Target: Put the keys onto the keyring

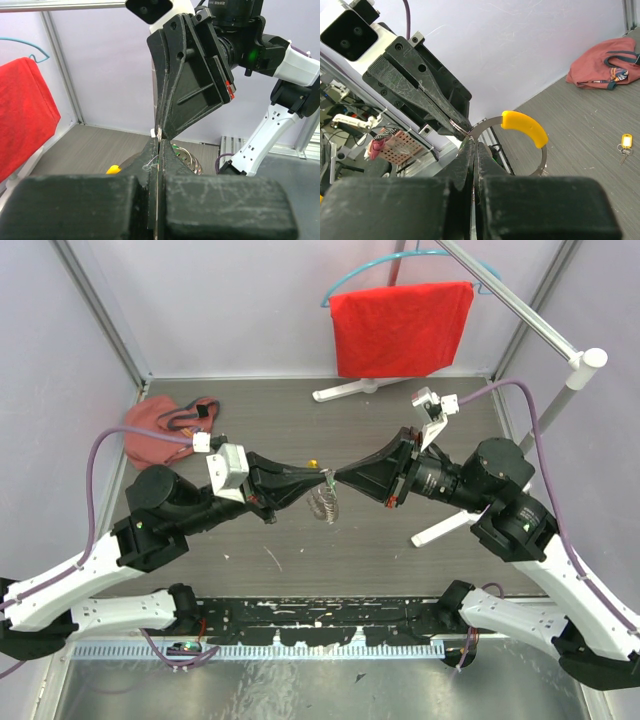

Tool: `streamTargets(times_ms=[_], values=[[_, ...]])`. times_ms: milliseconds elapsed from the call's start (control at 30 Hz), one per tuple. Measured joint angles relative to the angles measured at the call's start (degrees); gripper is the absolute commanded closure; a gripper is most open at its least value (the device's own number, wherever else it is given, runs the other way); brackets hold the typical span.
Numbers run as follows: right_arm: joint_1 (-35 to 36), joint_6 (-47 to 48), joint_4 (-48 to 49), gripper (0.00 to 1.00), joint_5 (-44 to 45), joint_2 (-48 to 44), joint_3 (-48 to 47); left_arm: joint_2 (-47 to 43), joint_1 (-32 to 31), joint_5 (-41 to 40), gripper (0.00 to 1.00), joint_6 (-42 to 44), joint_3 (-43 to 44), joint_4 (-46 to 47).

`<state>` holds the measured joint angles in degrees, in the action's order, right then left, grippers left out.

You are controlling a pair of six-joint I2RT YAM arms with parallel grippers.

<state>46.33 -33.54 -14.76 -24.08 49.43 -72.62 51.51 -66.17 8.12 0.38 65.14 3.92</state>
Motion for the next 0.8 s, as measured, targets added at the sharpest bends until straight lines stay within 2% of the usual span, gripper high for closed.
streamTargets(times_ms=[800], values=[[-0.2,0.4,-3.4,0.99,-2.6,3.5,-2.8,0.0,0.0,0.9,1.0,0.4,0.0,0.0]])
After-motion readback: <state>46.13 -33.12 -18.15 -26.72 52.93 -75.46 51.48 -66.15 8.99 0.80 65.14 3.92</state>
